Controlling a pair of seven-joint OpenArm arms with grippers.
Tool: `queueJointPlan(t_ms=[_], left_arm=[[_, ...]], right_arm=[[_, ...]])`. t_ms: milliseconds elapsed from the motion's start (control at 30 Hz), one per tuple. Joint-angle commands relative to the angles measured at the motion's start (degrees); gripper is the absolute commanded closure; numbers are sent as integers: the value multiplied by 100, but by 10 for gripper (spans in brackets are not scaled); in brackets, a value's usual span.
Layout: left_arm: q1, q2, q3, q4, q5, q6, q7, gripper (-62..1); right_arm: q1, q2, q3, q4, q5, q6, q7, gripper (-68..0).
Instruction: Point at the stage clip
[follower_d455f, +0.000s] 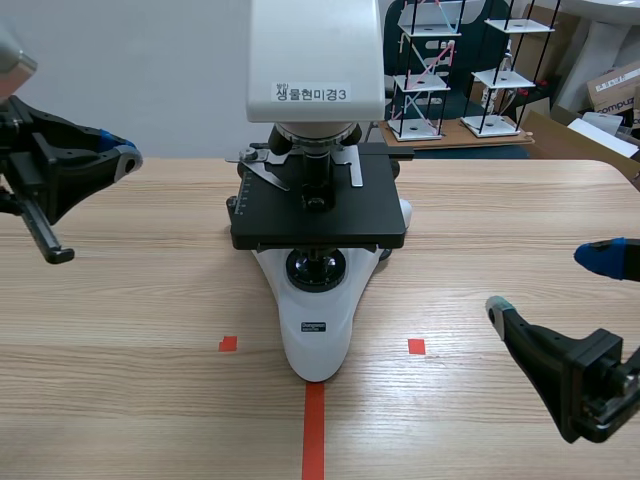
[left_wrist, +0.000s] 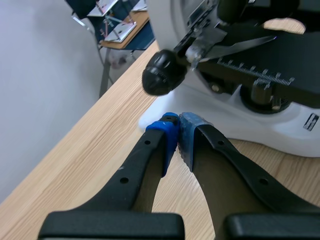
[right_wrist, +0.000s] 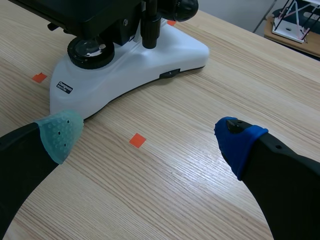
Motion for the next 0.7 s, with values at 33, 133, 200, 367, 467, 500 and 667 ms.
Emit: queueJointPlan(t_ms=[33,133,200,367,467,500,667], left_arm=[[-308,17,232,22,-234,-9,4,-16],[-623,48,540,-109,-254,-9,24,-17],[-800,61,693,-192,-256,-11,24,-17],[-1158,129,970,-376,-302,-101,22,-17],[-1335,203,1128,-496,-323,-184,4,-17],[-1388,227,1185,-546,-323,-203,-2,-17],[-1703,350,1499,-734,-365,-348,-2,-17]], right_arm=[[50,2,39,37,22,-28,68,-578],[50,2,39,37,22,-28,68,-578],[50,2,39,37,22,-39,66,-578],[50,0,39,37,22,-39,68,-578],[50,0,39,37,22,-39,68,-578],[50,2,39,37,22,-39,68,-578],[50,0,39,37,22,-39,66,-578]])
